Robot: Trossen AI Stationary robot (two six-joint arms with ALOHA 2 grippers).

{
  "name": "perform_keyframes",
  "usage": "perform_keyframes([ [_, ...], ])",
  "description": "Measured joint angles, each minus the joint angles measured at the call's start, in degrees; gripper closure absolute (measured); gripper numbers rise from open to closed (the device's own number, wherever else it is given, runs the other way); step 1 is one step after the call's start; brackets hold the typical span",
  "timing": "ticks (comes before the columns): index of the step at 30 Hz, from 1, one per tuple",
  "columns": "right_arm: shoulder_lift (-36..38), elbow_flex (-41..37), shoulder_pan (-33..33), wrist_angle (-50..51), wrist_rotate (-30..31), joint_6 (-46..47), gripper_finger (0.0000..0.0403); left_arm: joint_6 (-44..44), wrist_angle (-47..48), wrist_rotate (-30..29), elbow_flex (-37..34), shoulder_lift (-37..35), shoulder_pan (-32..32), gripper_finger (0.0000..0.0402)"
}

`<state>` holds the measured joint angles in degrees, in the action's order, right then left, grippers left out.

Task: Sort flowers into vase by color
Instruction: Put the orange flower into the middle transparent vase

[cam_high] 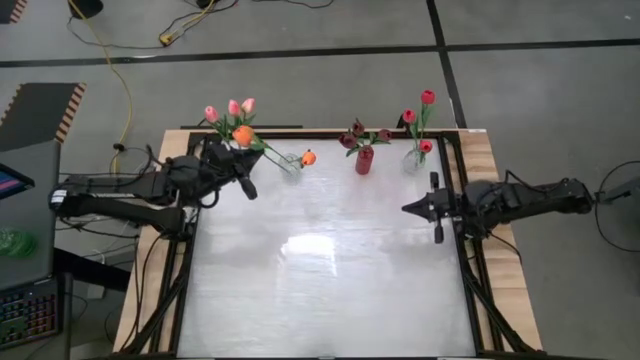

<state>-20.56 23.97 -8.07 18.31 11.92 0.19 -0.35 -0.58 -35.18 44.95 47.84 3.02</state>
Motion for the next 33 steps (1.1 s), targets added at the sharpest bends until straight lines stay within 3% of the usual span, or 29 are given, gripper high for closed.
perform_keyframes([
  [6, 4.4, -5.3, 1.6, -3.6, -2.6, 0.8, 0.0383, 0.1, 0.7, 0.7, 0.0, 0.1, 5.9, 0.0401],
  [15, 10.2, -8.4, 3.7, -3.7, -4.7, 0.9, 0.0376, -2.4, 1.3, 6.7, 0.0, 1.9, 13.1, 0.0401],
  [33, 16.1, -8.4, 4.0, -1.8, -5.0, 0.9, 0.0379, -3.4, -0.9, 9.3, 0.0, 11.3, 16.7, 0.0401],
])
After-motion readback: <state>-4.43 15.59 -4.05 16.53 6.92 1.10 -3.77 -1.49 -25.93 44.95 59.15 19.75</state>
